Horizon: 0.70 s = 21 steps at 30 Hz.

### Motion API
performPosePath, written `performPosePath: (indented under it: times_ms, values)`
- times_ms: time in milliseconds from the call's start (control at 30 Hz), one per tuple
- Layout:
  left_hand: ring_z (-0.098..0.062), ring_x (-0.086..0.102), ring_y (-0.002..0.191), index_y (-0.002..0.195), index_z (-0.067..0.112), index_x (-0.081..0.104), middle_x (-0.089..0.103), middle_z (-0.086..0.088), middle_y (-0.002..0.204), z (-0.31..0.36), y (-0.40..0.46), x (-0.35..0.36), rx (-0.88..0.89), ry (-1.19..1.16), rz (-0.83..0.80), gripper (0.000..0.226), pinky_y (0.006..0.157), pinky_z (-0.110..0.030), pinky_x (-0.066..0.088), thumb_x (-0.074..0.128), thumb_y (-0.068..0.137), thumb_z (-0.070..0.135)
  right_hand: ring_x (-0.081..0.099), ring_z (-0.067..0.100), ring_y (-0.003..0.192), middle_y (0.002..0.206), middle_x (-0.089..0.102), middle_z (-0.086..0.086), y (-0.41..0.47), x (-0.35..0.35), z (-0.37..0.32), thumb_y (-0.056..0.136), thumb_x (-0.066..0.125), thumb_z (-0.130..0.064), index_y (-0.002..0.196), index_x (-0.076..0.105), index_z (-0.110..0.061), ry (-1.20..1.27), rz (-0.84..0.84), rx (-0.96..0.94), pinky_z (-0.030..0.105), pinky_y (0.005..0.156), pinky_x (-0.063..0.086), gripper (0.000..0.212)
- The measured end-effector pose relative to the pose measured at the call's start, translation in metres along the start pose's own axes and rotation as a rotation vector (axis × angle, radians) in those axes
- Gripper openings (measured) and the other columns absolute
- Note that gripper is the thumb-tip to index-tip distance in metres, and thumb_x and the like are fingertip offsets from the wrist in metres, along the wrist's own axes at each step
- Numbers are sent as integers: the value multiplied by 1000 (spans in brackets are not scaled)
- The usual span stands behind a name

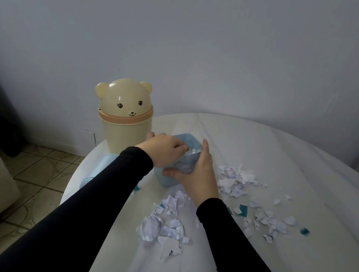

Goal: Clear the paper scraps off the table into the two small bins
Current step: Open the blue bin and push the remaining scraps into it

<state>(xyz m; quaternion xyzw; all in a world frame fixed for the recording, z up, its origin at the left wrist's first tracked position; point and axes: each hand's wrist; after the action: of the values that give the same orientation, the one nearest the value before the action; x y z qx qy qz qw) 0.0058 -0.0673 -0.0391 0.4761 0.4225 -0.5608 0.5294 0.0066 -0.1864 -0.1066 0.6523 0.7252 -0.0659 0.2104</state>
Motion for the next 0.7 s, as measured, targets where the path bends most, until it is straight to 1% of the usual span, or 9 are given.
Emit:
performPosePath:
  times_ms: [167, 267, 333, 400, 467, 533, 600, 667, 700]
  values:
    - [-27, 52, 116, 121, 18, 62, 66, -4, 119, -10, -3, 6, 28, -226, 212, 34, 100, -32, 37, 38, 97, 18, 44, 17, 125, 139, 42, 4, 3, -7, 3, 73, 81, -26, 152, 12, -24, -59, -4, -24, 25, 99, 40, 105]
    - [-25, 42, 119, 127, 22, 59, 66, -4, 115, -13, -8, 11, 18, -218, 300, 38, 103, -37, 32, 37, 96, 15, 47, 18, 122, 133, 45, 4, 2, -11, 2, 75, 79, -25, 152, 15, -22, -110, 8, -44, 31, 101, 43, 100]
    - [-23, 39, 119, 128, 25, 57, 65, -2, 115, -12, -10, 12, 10, -219, 354, 40, 103, -38, 28, 37, 95, 14, 47, 19, 123, 134, 44, 5, 2, -13, 1, 74, 80, -25, 152, 14, -22, -134, 6, -49, 29, 100, 43, 102]
    - [-24, 40, 117, 129, 22, 56, 65, 0, 115, -11, -14, 12, 24, -266, 408, 41, 103, -38, 29, 38, 95, 11, 44, 18, 125, 138, 38, 6, 0, -15, -2, 74, 80, -26, 152, 9, -22, -174, -11, -45, 25, 97, 39, 105]
    - [-25, 42, 112, 128, 19, 58, 64, 2, 113, -13, -19, 12, 35, -327, 453, 40, 103, -40, 33, 38, 94, 12, 42, 19, 128, 143, 32, 6, -3, -17, -3, 77, 77, -26, 152, 7, -21, -233, 4, -56, 27, 99, 39, 103]
    - [-23, 44, 108, 125, 18, 61, 62, 5, 124, -17, -27, 16, 51, -345, 513, 44, 101, -40, 36, 35, 90, 19, 38, 22, 131, 146, 26, 6, -11, -18, -4, 81, 72, -24, 152, 6, -20, -316, 50, -72, 31, 102, 39, 97]
    - [-17, 44, 108, 120, 17, 64, 59, 8, 129, -22, -38, 22, 79, -395, 599, 40, 100, -28, 37, 38, 89, 16, 35, 23, 132, 146, 25, 6, -21, -18, -4, 83, 66, -18, 152, 9, -18, -368, 96, -68, 32, 101, 40, 89]
    - [-10, 43, 108, 115, 13, 66, 58, 10, 124, -25, -51, 27, 107, -450, 678, 34, 94, -5, 30, 45, 90, 2, 35, 23, 130, 143, 28, 6, -28, -17, -4, 83, 61, -13, 150, 16, -18, -379, 125, -76, 34, 99, 42, 81]
    - [-9, 44, 107, 112, 12, 67, 58, 10, 121, -26, -57, 30, 114, -455, 711, 34, 91, 1, 27, 47, 88, -3, 36, 23, 129, 141, 30, 6, -32, -16, -4, 84, 59, -12, 149, 21, -17, -379, 134, -79, 35, 99, 43, 76]
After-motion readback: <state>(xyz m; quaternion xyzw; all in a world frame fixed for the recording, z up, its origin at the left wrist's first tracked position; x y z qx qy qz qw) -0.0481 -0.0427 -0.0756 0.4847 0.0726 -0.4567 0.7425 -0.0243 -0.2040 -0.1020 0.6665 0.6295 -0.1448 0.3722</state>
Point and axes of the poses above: each hand's wrist, its own y-axis towards the middle knuckle, its own x-axis out of the palm, z = x × y
